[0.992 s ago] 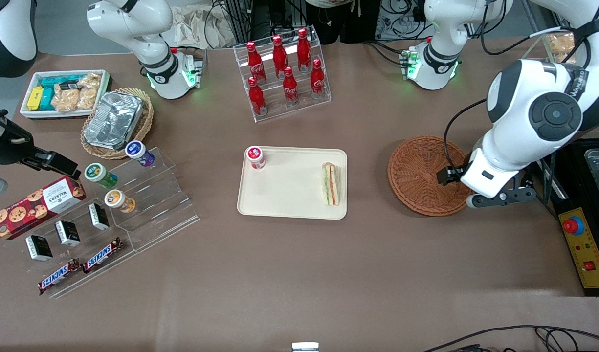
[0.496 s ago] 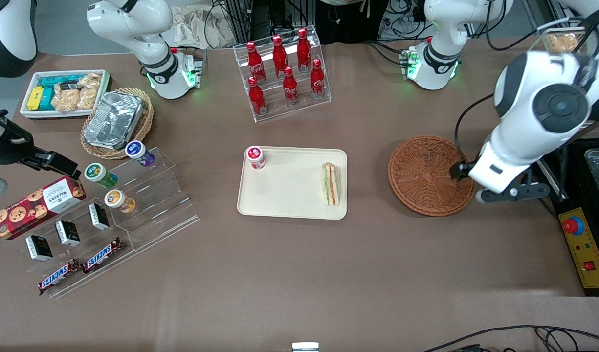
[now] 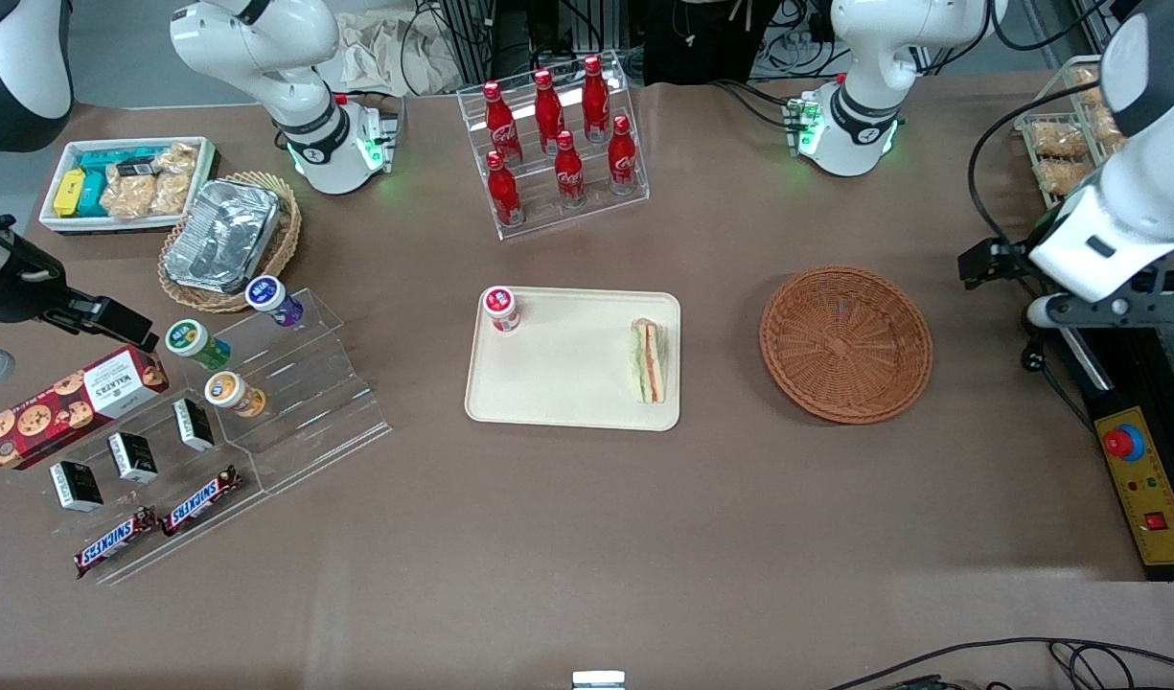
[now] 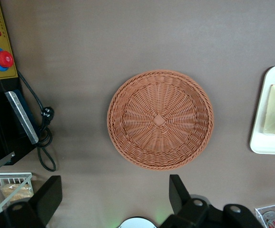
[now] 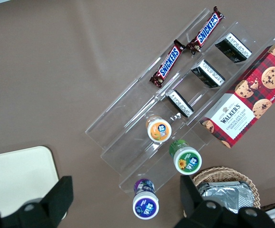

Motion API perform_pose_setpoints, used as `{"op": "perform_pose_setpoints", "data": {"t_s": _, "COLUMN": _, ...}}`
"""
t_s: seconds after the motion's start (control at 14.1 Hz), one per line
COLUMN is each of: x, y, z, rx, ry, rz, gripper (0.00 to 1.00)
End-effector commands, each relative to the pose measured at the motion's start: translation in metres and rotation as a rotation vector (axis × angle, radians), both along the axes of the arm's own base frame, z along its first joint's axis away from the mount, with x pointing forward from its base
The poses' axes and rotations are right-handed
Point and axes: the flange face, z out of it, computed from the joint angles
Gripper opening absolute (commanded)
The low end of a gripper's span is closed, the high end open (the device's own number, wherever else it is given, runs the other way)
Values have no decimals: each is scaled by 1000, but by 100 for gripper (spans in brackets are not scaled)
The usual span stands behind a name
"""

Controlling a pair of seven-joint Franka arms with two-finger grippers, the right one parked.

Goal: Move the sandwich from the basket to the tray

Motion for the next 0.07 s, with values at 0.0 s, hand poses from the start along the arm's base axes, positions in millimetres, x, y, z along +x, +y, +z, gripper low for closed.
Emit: {"op": "perform_pose_setpoints", "data": {"t_s": 0.0, "x": -3, "y": 0, "z": 8, "rx": -29, "ry": 25, "rz": 0, "gripper": 100}}
